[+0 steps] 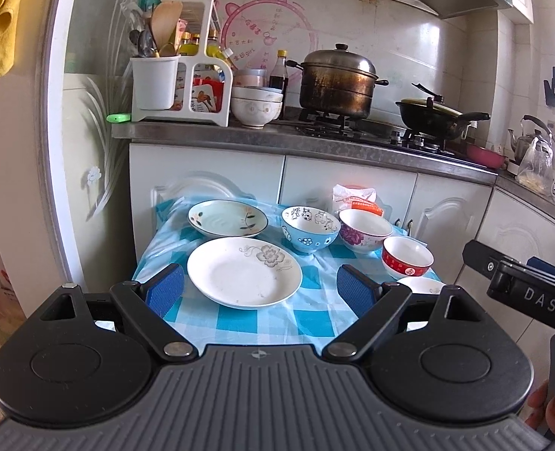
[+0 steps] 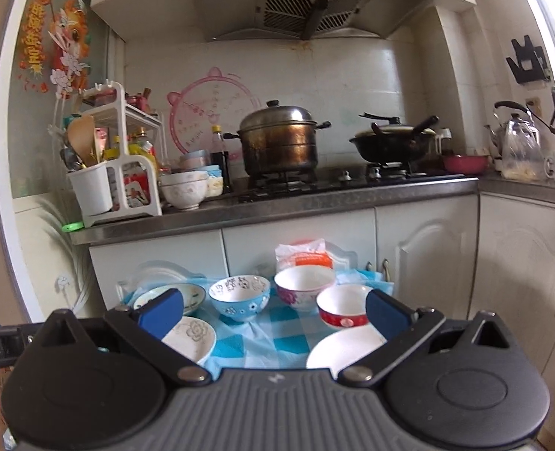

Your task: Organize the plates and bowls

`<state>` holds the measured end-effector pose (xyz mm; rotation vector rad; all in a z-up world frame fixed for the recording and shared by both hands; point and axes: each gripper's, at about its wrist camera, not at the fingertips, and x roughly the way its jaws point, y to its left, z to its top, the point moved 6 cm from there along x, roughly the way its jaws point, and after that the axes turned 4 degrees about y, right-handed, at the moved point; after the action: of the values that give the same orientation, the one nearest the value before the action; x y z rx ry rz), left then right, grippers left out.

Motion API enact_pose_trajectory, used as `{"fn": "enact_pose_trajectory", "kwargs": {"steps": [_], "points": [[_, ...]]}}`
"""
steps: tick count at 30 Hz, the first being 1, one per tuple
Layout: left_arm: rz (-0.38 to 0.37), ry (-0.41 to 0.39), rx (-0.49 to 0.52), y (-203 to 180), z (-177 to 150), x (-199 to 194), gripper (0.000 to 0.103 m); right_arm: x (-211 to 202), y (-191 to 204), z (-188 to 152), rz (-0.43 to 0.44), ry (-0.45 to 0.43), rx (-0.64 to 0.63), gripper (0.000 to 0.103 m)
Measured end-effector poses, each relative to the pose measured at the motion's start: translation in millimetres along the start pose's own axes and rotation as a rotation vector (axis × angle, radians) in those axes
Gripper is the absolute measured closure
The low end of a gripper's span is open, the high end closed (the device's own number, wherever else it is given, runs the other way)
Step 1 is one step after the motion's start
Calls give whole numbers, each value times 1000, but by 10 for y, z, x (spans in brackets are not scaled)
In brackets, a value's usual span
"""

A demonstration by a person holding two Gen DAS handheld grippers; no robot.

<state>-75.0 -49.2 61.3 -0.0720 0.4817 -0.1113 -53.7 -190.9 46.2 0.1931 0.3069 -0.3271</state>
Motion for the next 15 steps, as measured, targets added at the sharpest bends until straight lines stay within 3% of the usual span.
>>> {"fn": "enact_pose_trajectory", "kwargs": {"steps": [7, 15], "points": [[1, 5, 19, 49, -2, 42, 0, -56, -55, -57, -29, 3, -10, 1], [6, 29, 33, 33, -40, 103, 0, -144, -72, -179, -161, -62, -76, 1]]}}
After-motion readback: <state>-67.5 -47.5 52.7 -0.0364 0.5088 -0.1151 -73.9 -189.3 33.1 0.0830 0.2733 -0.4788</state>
